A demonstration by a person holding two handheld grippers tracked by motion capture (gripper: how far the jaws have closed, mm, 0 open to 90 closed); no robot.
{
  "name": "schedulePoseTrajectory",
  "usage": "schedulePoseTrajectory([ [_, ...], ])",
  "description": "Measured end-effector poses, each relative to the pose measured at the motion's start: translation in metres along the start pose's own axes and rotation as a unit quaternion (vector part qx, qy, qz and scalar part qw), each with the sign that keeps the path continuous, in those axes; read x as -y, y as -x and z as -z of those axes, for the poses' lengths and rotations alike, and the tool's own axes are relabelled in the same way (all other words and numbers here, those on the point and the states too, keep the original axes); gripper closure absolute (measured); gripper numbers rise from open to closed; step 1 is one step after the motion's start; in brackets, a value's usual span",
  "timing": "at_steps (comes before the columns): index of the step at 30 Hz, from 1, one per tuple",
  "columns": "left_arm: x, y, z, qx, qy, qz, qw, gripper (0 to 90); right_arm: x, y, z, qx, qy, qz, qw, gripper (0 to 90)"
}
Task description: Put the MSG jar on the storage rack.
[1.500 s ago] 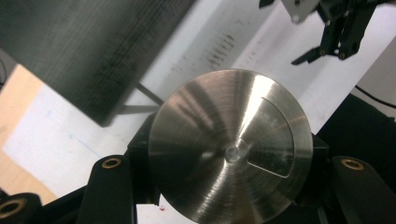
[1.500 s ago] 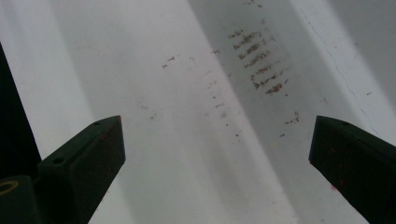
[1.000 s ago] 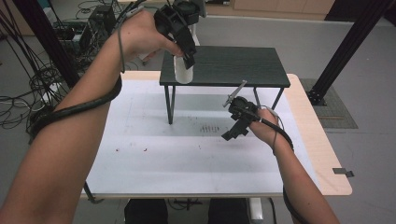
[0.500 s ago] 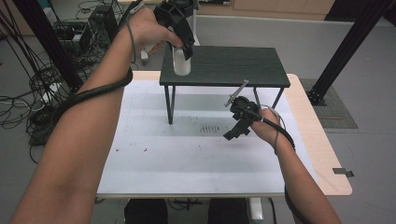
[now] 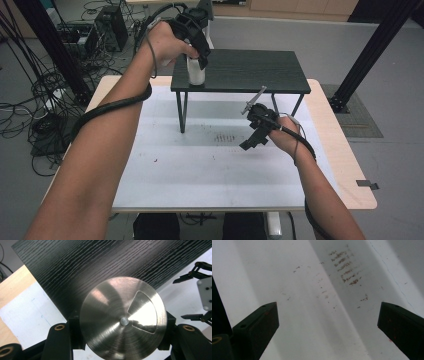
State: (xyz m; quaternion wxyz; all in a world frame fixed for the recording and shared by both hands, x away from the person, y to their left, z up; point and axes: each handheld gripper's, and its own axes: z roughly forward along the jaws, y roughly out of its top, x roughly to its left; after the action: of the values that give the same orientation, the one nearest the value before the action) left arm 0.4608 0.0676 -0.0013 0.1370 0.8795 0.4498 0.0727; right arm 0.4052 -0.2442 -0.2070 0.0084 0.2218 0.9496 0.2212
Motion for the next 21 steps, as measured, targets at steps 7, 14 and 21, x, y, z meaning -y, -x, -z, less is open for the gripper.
schedulePoseTrajectory([
  [7, 0.0026, -0.0048, -0.0089, 0.000, 0.007, 0.010, 0.9999, 42.5, 0.0002, 0.0008, -0.0007, -0.001, -0.001, -0.001, 1.0000, 3.6],
  [14, 0.0034, -0.0080, -0.0106, 0.004, 0.014, 0.018, 0.9997, 42.5, 0.0021, 0.0027, -0.0018, 0.000, -0.001, -0.003, 1.0000, 3.6],
  [21, 0.0027, -0.0063, -0.0113, 0.003, 0.014, 0.018, 0.9997, 42.6, 0.0010, 0.0023, -0.0019, -0.001, 0.000, -0.003, 1.0000, 3.6],
])
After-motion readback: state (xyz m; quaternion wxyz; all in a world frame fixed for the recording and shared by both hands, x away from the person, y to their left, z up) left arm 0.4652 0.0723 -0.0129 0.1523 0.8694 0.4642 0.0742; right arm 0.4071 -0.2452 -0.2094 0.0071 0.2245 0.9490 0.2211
